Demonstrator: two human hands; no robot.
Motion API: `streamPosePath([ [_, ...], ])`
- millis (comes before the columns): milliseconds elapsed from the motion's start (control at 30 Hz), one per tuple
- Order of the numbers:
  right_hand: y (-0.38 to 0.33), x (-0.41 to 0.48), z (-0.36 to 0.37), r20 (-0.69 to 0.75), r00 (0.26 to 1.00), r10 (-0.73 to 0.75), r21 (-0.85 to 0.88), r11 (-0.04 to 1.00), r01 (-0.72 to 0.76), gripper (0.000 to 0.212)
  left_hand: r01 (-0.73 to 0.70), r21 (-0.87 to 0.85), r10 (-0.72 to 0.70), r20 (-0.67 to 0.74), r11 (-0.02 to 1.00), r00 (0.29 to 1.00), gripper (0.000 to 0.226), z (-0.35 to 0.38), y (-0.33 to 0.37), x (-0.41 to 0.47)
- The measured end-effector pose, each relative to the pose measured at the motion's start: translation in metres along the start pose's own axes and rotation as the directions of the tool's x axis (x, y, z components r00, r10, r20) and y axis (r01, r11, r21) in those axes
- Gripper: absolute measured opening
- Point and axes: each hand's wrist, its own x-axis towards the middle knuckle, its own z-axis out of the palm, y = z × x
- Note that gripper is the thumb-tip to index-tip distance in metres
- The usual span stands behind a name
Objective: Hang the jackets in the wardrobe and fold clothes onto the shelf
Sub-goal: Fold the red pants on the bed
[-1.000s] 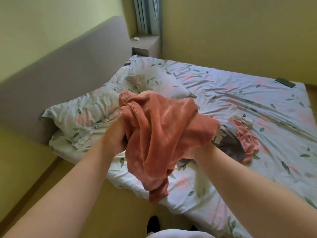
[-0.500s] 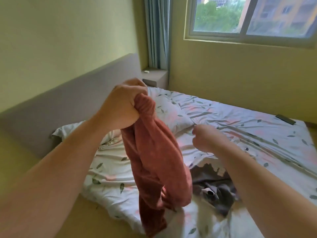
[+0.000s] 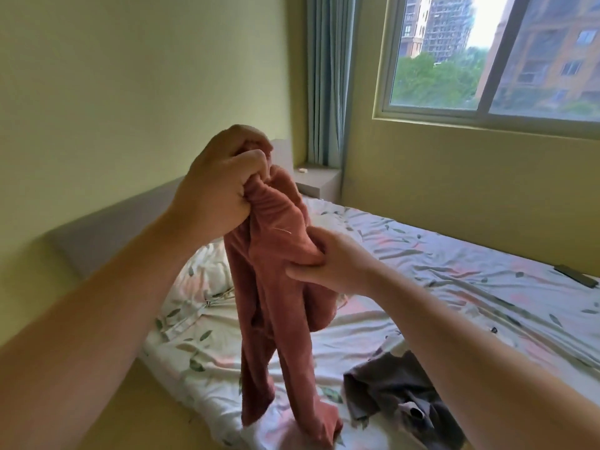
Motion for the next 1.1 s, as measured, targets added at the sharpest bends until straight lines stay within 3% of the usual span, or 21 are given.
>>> streamPosePath([
  [133, -0.001, -0.001, -0.001, 0.307, 0.938, 0.16, -0.288, 0.955, -0.069, 0.048, 0.082, 0.182, -0.072, -0.06, 0.98, 0.996, 0.017, -0.016, -0.024, -0.007],
  [233, -0.002, 0.003, -0.006, 0.382, 0.908, 0.173, -0.461, 0.887, 0.025, 0.048, 0.176, 0.321, -0.175, -0.033, 0.931, 0.984, 0.02, -0.027, -0.044, -0.014],
  [400, -0.005, 0.034, -0.047, 0.314, 0.945, 0.089, -0.749, 0.635, 0.189, 0.057, 0.188, 0.441, -0.27, 0.131, 0.878, 0.954, 0.023, -0.06, -0.087, -0.03],
  [467, -0.005, 0.057, -0.069, 0.201, 0.979, 0.023, -0.855, 0.493, 0.163, 0.065, 0.196, 0.467, -0.296, 0.15, 0.862, 0.943, 0.018, -0.077, -0.1, -0.035],
  [533, -0.012, 0.082, -0.087, 0.013, 0.995, -0.096, -0.909, 0.413, 0.051, 0.074, 0.251, 0.487, -0.344, 0.111, 0.836, 0.932, 0.017, -0.092, -0.11, -0.031],
  [600, -0.031, 0.105, -0.104, -0.172, 0.957, -0.235, -0.899, 0.435, -0.055, 0.074, 0.374, 0.482, -0.425, -0.004, 0.793, 0.905, 0.031, -0.108, -0.116, -0.016],
  [667, -0.053, 0.124, -0.119, -0.31, 0.873, -0.376, -0.873, 0.477, -0.105, 0.064, 0.475, 0.448, -0.465, -0.141, 0.757, 0.874, 0.045, -0.126, -0.118, 0.005],
  [733, -0.071, 0.137, -0.133, -0.381, 0.841, -0.384, -0.825, 0.553, -0.121, 0.054, 0.461, 0.458, -0.459, -0.124, 0.76, 0.88, 0.055, -0.138, -0.118, 0.022],
  [800, -0.08, 0.147, -0.145, -0.302, 0.914, -0.272, -0.816, 0.569, -0.1, 0.054, 0.35, 0.558, -0.484, 0.109, 0.753, 0.868, 0.062, -0.145, -0.118, 0.03],
  [900, -0.078, 0.154, -0.161, -0.135, 0.983, -0.128, -0.879, 0.473, -0.059, 0.053, 0.227, 0.699, -0.601, 0.35, 0.678, 0.719, 0.067, -0.154, -0.113, 0.031],
  [933, -0.076, 0.154, -0.164, -0.115, 0.985, -0.125, -0.884, 0.466, -0.044, 0.051, 0.248, 0.681, -0.614, 0.367, 0.689, 0.699, 0.07, -0.155, -0.111, 0.03],
  [1000, -0.07, 0.15, -0.162, -0.109, 0.981, -0.158, -0.898, 0.439, -0.028, 0.041, 0.312, 0.591, -0.587, 0.355, 0.744, 0.728, 0.067, -0.153, -0.105, 0.026],
  [1100, -0.065, 0.143, -0.155, -0.1, 0.973, -0.208, -0.869, 0.494, 0.016, 0.015, 0.578, 0.254, -0.628, 0.215, 0.776, 0.748, 0.056, -0.144, -0.102, 0.021],
])
